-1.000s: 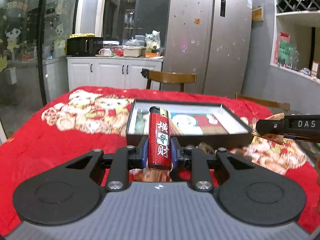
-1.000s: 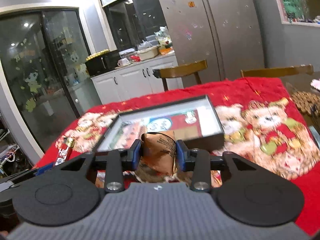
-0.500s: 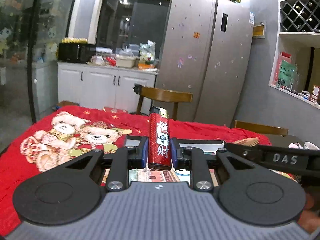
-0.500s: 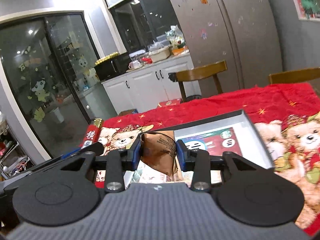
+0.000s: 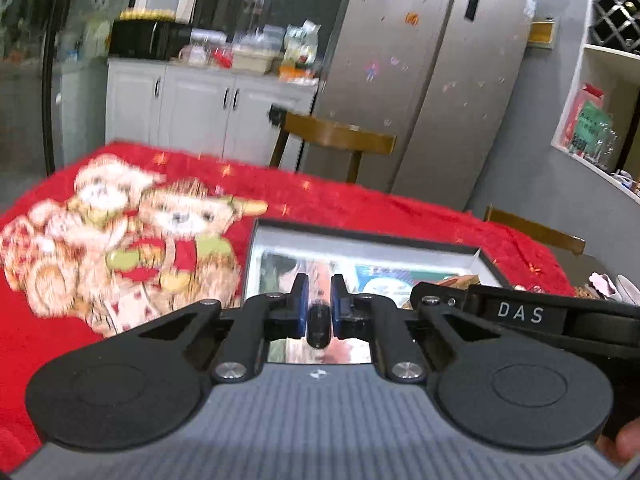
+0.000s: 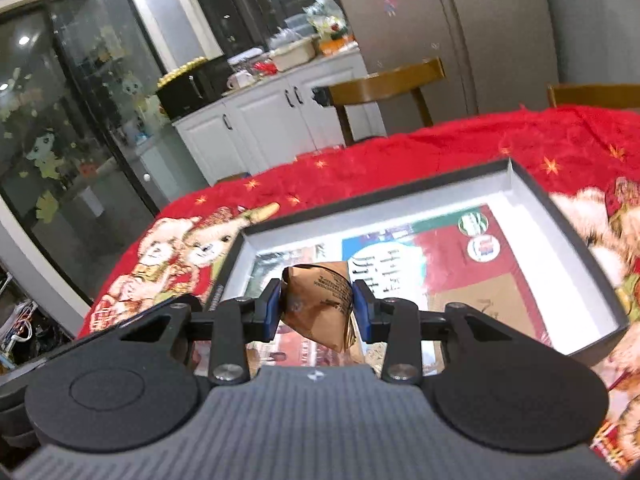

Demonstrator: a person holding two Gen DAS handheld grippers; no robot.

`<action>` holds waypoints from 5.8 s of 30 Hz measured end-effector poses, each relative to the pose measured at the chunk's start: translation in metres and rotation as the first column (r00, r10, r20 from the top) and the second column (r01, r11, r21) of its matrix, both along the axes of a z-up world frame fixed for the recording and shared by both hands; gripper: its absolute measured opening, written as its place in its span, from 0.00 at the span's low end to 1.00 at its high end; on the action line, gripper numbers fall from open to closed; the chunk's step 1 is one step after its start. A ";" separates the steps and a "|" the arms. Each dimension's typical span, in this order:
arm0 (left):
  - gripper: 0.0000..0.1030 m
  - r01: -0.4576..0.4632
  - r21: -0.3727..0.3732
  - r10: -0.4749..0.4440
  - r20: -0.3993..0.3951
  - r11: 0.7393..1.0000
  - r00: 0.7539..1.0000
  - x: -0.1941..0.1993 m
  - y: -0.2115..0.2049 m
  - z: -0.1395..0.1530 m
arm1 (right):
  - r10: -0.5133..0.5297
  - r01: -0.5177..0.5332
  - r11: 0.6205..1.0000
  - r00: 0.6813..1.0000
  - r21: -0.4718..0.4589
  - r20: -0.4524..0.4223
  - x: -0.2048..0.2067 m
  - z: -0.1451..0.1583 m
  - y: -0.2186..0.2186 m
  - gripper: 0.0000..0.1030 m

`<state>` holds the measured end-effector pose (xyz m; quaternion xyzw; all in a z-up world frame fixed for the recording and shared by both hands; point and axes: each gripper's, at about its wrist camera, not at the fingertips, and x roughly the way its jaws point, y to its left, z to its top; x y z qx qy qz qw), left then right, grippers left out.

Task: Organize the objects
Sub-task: 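Lift both held items and carry them over the black box, then lower the lighter into the box and open the left tool while the right tool releases the packet, then withdraw both open tools from the box back toward the item pile, then grasp the Choco paper packet with the left tool while the right tool grasps the black scrunchie, then lift the Choco packet and black scrunchie and carry both over the box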

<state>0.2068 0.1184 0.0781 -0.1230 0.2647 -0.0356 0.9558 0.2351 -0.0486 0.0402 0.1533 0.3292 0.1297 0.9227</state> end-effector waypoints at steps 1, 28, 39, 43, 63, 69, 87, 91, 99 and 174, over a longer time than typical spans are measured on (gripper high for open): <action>0.13 0.007 0.002 -0.007 -0.008 1.000 1.000 0.001 0.000 -0.005 | -0.002 0.002 1.000 1.000 -0.008 -0.013 0.003 -0.005 0.001 0.40; 0.14 -0.003 0.098 0.012 -0.097 0.995 0.995 0.012 -0.008 -0.048 | 0.021 -0.030 0.994 0.996 -0.105 -0.087 0.009 -0.032 0.010 0.40; 0.14 -0.004 0.123 0.015 -0.084 0.992 0.996 0.010 -0.011 -0.049 | 0.033 -0.042 0.989 0.997 -0.140 -0.068 0.006 -0.033 0.014 0.41; 0.14 -0.004 0.146 0.015 -0.076 0.989 0.997 0.009 -0.014 -0.050 | 0.039 -0.047 0.984 0.998 -0.171 -0.048 0.003 -0.035 0.018 0.41; 0.14 -0.033 0.141 0.037 -0.026 0.989 0.999 0.003 -0.004 -0.031 | 0.069 -0.062 0.991 0.996 -0.114 0.056 -0.014 -0.007 0.012 0.66; 0.24 -0.021 0.102 0.017 0.041 0.995 0.999 -0.021 0.001 0.008 | 0.058 -0.036 0.994 0.975 -0.105 0.215 -0.045 0.041 0.001 0.69; 0.67 0.084 0.062 -0.098 0.272 0.995 0.957 -0.186 -0.019 0.043 | -0.009 0.061 0.989 0.931 -0.132 0.365 -0.178 0.068 -0.042 0.77; 0.66 0.101 0.056 -0.110 0.182 0.993 0.977 -0.201 -0.029 0.018 | -0.010 0.035 0.997 0.945 -0.071 0.327 -0.185 0.047 -0.042 0.73; 0.66 0.133 0.091 -0.133 -0.008 0.987 0.991 -0.194 -0.042 -0.036 | 0.074 -0.051 0.993 0.972 -0.109 0.225 -0.182 0.002 -0.017 0.64; 0.54 0.100 0.152 -0.114 0.087 0.983 0.990 -0.164 -0.029 -0.056 | 0.186 -0.169 0.980 0.966 -0.102 0.179 -0.151 -0.038 -0.019 0.13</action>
